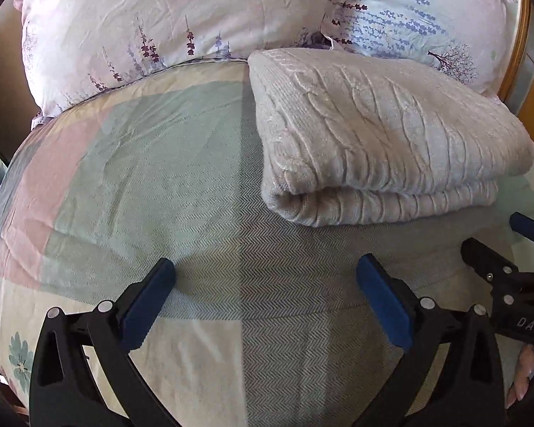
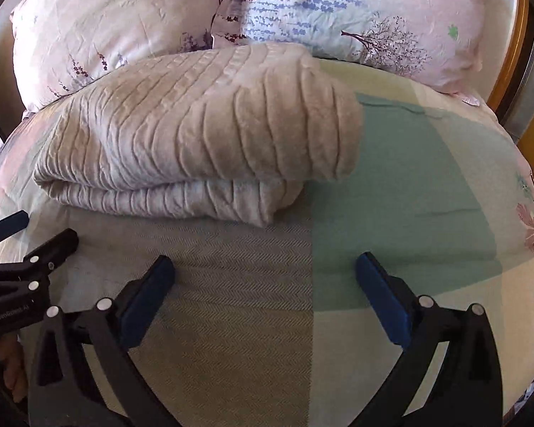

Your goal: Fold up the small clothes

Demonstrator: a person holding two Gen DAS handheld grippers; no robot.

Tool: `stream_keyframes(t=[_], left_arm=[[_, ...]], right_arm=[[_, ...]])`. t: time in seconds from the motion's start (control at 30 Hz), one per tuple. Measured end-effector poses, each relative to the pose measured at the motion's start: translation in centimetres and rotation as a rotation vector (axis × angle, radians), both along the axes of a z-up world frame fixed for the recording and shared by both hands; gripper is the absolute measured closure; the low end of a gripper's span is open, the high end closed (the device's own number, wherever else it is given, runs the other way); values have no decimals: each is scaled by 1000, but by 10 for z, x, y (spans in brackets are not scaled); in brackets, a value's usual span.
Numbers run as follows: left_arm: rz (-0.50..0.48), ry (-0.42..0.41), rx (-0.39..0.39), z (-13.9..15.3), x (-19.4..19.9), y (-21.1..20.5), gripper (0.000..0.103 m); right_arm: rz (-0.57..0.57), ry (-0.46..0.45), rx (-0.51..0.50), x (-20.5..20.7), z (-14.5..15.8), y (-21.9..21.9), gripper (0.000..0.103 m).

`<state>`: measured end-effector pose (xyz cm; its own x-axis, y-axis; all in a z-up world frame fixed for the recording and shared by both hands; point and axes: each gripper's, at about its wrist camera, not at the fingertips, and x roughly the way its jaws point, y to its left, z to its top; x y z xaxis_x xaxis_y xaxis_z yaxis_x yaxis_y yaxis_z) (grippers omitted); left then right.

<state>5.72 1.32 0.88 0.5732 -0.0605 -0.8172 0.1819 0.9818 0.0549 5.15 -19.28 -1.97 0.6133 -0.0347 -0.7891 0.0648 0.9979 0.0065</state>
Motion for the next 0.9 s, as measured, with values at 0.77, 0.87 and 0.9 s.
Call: stream_keyframes(t=[0.77,0.87,0.9], left_arm=[[-5,1,-6,0,0,0,1],[-5,1,-6,1,0,0,1],[-5,1,-6,1,0,0,1]], right_arm=[[-1,-1,2,-1,0,0,2],[-2,-1,2,-1,0,0,2],[-2,-1,2,-1,0,0,2]])
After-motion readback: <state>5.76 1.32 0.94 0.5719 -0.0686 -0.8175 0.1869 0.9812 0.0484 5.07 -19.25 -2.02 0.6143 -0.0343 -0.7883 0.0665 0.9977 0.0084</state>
